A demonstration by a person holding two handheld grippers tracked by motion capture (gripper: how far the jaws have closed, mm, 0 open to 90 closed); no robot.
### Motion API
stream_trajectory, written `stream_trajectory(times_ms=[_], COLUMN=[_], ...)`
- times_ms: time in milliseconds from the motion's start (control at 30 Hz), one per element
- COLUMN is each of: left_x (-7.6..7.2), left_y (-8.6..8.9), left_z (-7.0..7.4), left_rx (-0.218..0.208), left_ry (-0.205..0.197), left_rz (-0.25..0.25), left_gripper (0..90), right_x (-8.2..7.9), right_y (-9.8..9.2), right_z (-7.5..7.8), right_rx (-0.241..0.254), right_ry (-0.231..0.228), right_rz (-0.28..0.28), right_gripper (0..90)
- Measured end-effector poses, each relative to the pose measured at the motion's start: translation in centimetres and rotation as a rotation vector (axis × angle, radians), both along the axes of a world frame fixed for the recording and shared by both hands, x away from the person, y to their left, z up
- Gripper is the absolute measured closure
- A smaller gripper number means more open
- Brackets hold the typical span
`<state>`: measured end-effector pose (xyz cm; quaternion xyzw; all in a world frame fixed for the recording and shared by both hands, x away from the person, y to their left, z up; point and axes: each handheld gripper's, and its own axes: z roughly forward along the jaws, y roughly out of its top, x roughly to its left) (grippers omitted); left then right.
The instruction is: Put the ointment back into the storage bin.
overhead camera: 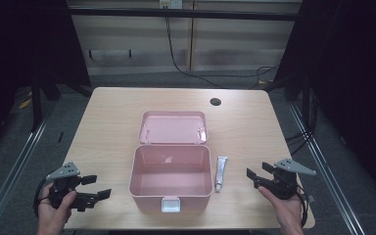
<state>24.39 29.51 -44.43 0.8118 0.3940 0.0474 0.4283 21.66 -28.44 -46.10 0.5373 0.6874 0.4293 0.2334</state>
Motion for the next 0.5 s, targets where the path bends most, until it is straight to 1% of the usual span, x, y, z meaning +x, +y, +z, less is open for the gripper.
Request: stream_trajectory(times_ms=[33,67,100,167,200,233,267,300,333,400,433,467,500], left_x=[0.0,0.0,0.0,-0.1,-0.1,-0.1,0.0,0.0,0.0,0.0,0.0,0.0,-0.1], left_y=[0.0,0.0,0.0,0.0,0.0,0.0,-0.1,-0.1,-0.1,-0.1,-0.1,-0.1,-0.1], left_z=[0.0,0.0,0.0,0.0,0.0,0.0,0.0,0.0,0.0,-0.1,-0.1,-0.1,-0.1], left_rx=[-0.001,0.000,0.000,-0.001,0.000,0.000,0.000,0.000,0.001,0.004,0.004,0.003,0.002], left_ry=[0.000,0.001,0.001,0.002,0.003,0.002,0.004,0.004,0.005,0.003,0.003,0.003,0.004], left_rz=[-0.004,-0.008,-0.008,-0.006,-0.006,-0.006,-0.004,-0.004,-0.005,-0.003,-0.004,-0.003,-0.002], left_gripper=[16.7,16.8,16.8,16.7,16.8,16.8,16.7,16.8,16.8,16.8,16.8,16.7,16.8], right_x=[0.0,-0.1,-0.1,-0.1,-0.1,-0.2,-0.2,-0.2,-0.2,-0.1,0.0,0.0,0.1], right_y=[0.0,-0.1,-0.1,0.0,0.1,0.2,0.5,0.5,0.7,1.2,1.4,1.5,1.7], right_z=[0.1,0.1,0.1,0.2,0.3,0.5,0.8,0.8,0.9,1.1,1.2,1.3,1.5], right_rx=[0.005,0.022,0.022,0.033,0.029,0.022,-0.002,-0.002,-0.022,-0.012,-0.016,-0.021,-0.015], right_ry=[0.002,0.003,0.003,0.026,0.032,0.025,0.011,0.011,0.004,0.027,0.039,0.050,0.060], right_rz=[0.000,0.016,0.016,0.028,0.030,0.043,0.060,0.060,0.070,0.105,0.119,0.124,0.131], right_gripper=[31.8,31.6,31.6,32.1,34.1,37.7,40.9,40.9,41.7,45.0,46.8,48.9,50.3])
